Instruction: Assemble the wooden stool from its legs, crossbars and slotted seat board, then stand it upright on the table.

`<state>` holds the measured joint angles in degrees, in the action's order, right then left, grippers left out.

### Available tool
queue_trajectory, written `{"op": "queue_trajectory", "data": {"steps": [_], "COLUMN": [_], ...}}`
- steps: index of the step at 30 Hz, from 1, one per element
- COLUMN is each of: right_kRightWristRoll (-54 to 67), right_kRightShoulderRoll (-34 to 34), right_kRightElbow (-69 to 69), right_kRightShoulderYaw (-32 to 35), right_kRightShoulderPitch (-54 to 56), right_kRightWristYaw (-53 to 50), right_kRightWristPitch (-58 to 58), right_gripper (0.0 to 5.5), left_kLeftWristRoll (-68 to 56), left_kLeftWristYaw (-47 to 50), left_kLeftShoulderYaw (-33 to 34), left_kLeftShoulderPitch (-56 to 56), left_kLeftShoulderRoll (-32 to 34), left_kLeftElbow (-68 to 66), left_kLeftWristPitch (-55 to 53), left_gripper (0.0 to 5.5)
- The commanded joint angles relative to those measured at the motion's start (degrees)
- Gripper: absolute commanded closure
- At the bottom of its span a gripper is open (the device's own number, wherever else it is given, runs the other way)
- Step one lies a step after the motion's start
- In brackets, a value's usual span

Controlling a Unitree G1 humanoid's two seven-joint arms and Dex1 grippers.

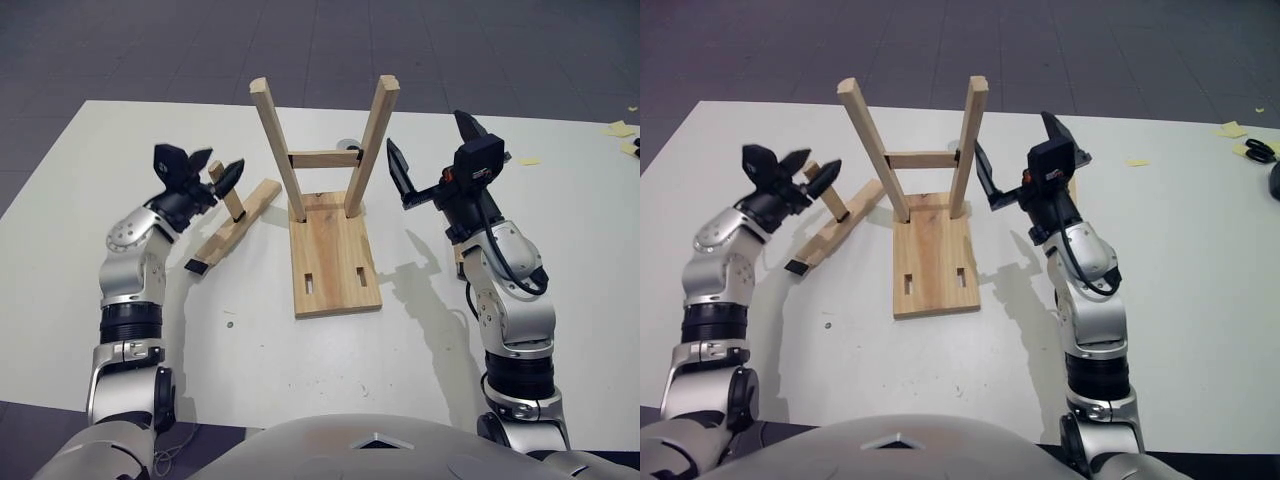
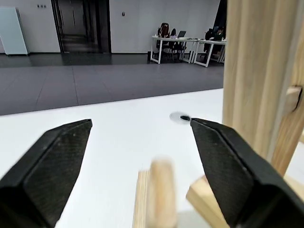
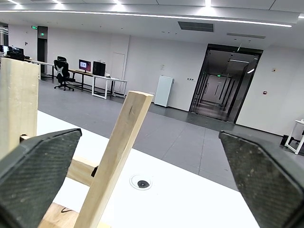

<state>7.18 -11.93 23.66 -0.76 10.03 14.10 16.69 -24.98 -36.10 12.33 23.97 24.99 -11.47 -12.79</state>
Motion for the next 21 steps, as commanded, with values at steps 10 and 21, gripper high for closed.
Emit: {"op": "queue_trajectory", "data": {"steps": [10,21], "right_kRightWristRoll": [-0.29,-0.15], "right_kRightShoulderRoll": [0.45,0.52], "right_kRightElbow": [-0.48,-0.29], "right_kRightShoulderYaw": [-0.32,-0.38], "right_kRightShoulderPitch": [0.48,0.13], "right_kRightWristYaw": [-0.52,-0.42], "right_kRightWristPitch": [-0.29,0.08], "right_gripper": [0.10,0.10], "left_kLeftWristRoll": [-4.81,-2.88], "left_kLeftWristYaw": [1.87,0.68], "left_kLeftShoulderYaw": [1.15,-0.45], "left_kLeftShoulderPitch": [11.72,9.73], "left_kLeftShoulderRoll": [-0.64,-2.51], "left_kLeftElbow": [0.26,-6.37], "left_kLeftWristPitch": [-7.71,-5.67], "left_gripper": [0.13,0.13]}}
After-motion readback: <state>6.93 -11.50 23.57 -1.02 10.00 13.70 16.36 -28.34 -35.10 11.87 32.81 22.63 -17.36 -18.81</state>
